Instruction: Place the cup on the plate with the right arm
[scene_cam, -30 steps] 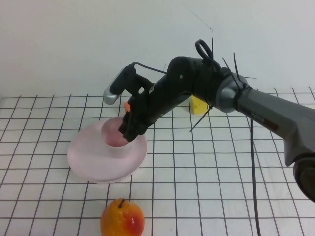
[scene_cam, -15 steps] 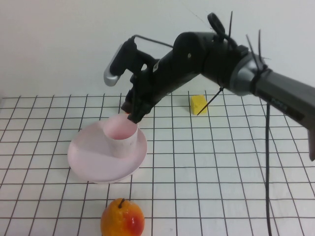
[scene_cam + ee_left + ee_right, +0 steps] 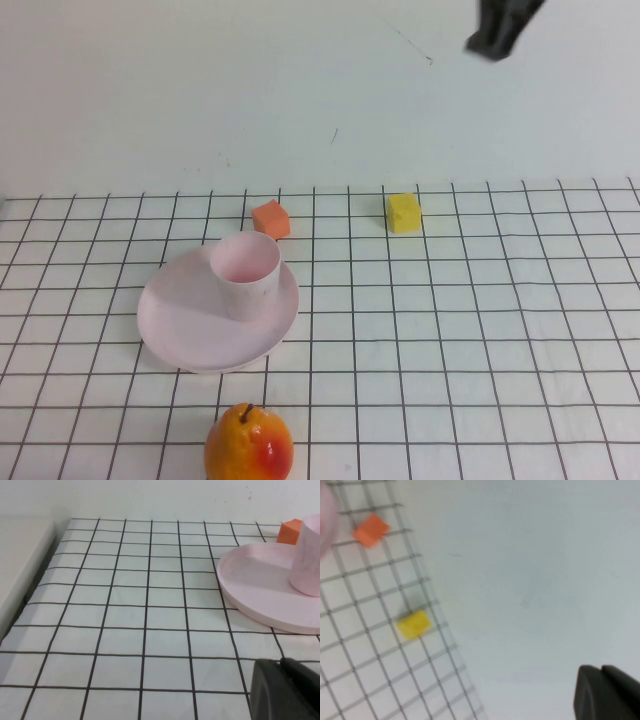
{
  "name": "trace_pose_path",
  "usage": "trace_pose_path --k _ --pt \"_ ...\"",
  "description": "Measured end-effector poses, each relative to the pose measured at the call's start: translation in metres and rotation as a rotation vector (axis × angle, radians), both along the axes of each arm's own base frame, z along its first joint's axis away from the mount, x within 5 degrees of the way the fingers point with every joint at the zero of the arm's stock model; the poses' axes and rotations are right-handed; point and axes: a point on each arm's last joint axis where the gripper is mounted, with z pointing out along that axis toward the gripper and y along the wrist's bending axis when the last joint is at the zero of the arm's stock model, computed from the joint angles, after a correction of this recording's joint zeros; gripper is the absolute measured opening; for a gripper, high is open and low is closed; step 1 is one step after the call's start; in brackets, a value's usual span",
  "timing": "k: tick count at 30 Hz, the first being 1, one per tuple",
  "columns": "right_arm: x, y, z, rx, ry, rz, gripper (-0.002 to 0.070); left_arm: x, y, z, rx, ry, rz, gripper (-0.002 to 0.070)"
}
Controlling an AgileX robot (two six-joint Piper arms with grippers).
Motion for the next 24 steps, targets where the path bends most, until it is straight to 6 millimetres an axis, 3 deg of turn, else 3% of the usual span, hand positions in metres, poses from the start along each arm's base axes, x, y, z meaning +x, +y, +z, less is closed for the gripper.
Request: trace_pose_path --k 8,13,18,24 --pt "-0.081 -0.093 0.085 0.074 -0.222 -0.351 0.0000 0.000 0.000 0.000 0.000 0.000 0.000 -0.0004" --pt "-0.142 -0.141 0.109 0.218 -0.301 -0.415 -0.0001 0.000 0.000 0.000 0.000 0.000 0.000 -0.0004" --pt "-0.197 -0.182 0.101 0.347 -0.312 -0.477 -0.0001 0.000 0.000 0.000 0.000 0.000 0.000 -0.0004" --pt "-0.243 -0.217 0.062 0.438 -0.274 -0.537 -0.0001 0.000 0.000 0.000 0.000 0.000 0.000 -0.0004"
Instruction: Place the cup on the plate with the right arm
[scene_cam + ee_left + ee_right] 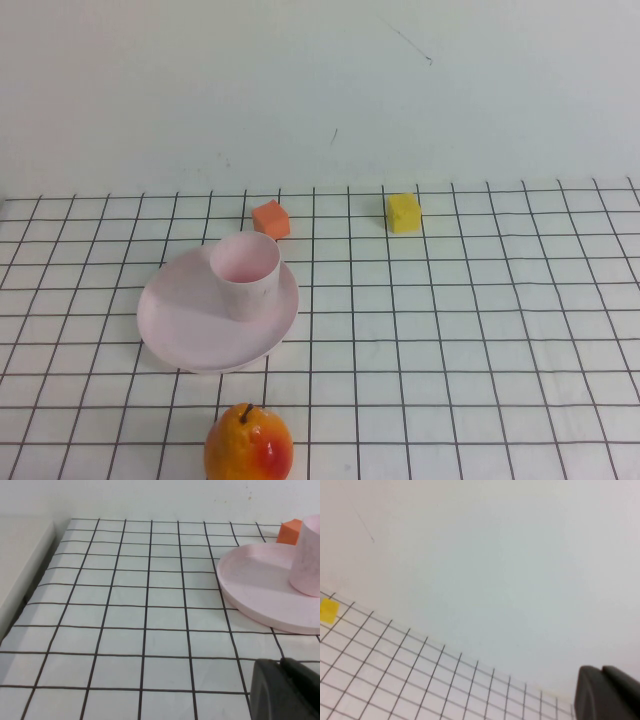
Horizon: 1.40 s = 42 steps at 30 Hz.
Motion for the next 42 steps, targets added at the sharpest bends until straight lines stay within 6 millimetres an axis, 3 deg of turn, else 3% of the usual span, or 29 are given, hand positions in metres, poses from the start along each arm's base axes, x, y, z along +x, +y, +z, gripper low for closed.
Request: trace_pose_path --k 7,13,20,24,32,42 --pt "-0.017 -0.006 -0.068 0.165 0.140 -0.040 -0.0001 0.000 0.000 0.000 0.000 0.000 0.000 -0.0004" --pt "0.001 0.024 -0.130 0.215 0.282 0.070 -0.0001 0.000 0.000 0.000 0.000 0.000 0.000 -0.0003" --pt "0.021 0.061 -0.179 0.356 0.362 0.214 -0.0001 0.000 0.000 0.000 0.000 0.000 0.000 -0.0003" --pt "0.025 0.068 -0.208 0.349 0.453 0.207 -0.0001 0.000 0.000 0.000 0.000 0.000 0.000 -0.0003" --pt "0.021 0.064 -0.240 0.345 0.482 0.183 -0.0001 0.000 0.000 0.000 0.000 0.000 0.000 -0.0003" --pt "0.000 0.019 -0.281 0.472 0.193 -0.104 -0.0002 0.000 0.000 0.000 0.000 0.000 0.000 -0.0003"
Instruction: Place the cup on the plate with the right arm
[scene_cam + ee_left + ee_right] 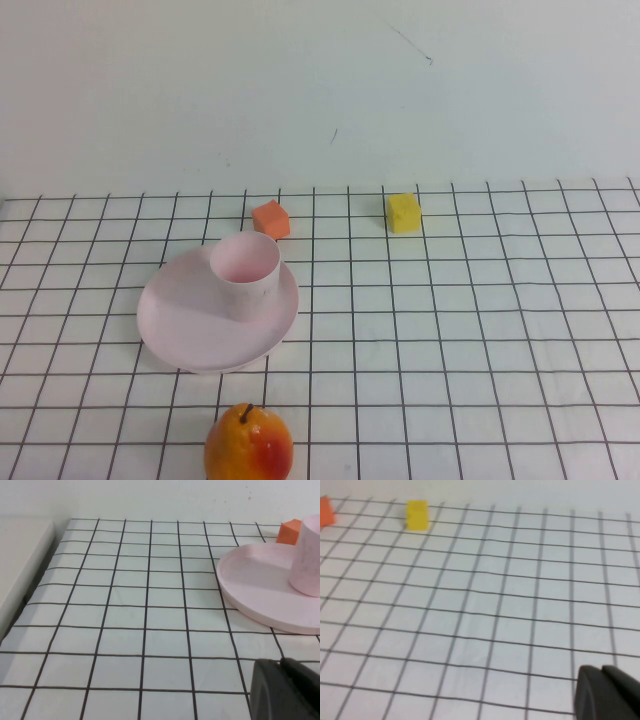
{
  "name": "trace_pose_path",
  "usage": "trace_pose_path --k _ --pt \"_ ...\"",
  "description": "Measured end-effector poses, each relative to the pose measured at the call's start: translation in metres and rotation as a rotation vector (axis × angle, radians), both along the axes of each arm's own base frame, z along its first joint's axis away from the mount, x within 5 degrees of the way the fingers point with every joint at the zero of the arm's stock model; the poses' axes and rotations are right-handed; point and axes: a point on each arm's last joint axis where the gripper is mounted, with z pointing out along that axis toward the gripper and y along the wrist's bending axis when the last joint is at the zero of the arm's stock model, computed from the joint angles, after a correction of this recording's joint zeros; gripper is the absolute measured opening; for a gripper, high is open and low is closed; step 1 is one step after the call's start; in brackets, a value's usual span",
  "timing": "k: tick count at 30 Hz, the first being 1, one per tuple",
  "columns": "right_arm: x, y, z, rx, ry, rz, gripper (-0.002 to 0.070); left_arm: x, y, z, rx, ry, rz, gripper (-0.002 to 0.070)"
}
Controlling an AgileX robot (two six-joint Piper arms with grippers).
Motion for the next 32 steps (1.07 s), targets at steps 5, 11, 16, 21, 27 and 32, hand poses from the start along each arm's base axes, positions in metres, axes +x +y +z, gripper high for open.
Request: trace_pose_path --k 5,11,16,21,27,32 --pt "-0.008 -0.012 -0.014 -0.011 -0.030 -0.152 -0.0002 0.000 0.000 0.000 0.000 0.000 0.000 -0.0003" --pt "-0.016 -0.017 -0.034 -0.014 -0.036 -0.234 -0.0002 0.000 0.000 0.000 0.000 0.000 0.000 -0.0003" --pt "-0.021 -0.018 -0.048 -0.016 -0.058 -0.239 -0.0002 0.000 0.000 0.000 0.000 0.000 0.000 -0.0003" --pt "-0.023 -0.017 -0.060 -0.010 -0.130 -0.228 -0.0002 0.000 0.000 0.000 0.000 0.000 0.000 -0.0003" --pt "-0.021 -0.016 -0.080 -0.016 -0.108 -0.219 -0.0002 0.000 0.000 0.000 0.000 0.000 0.000 -0.0003" --pt "-0.020 -0.017 -0.079 -0.042 -0.132 -0.214 -0.0002 0.000 0.000 0.000 0.000 0.000 0.000 -0.0003"
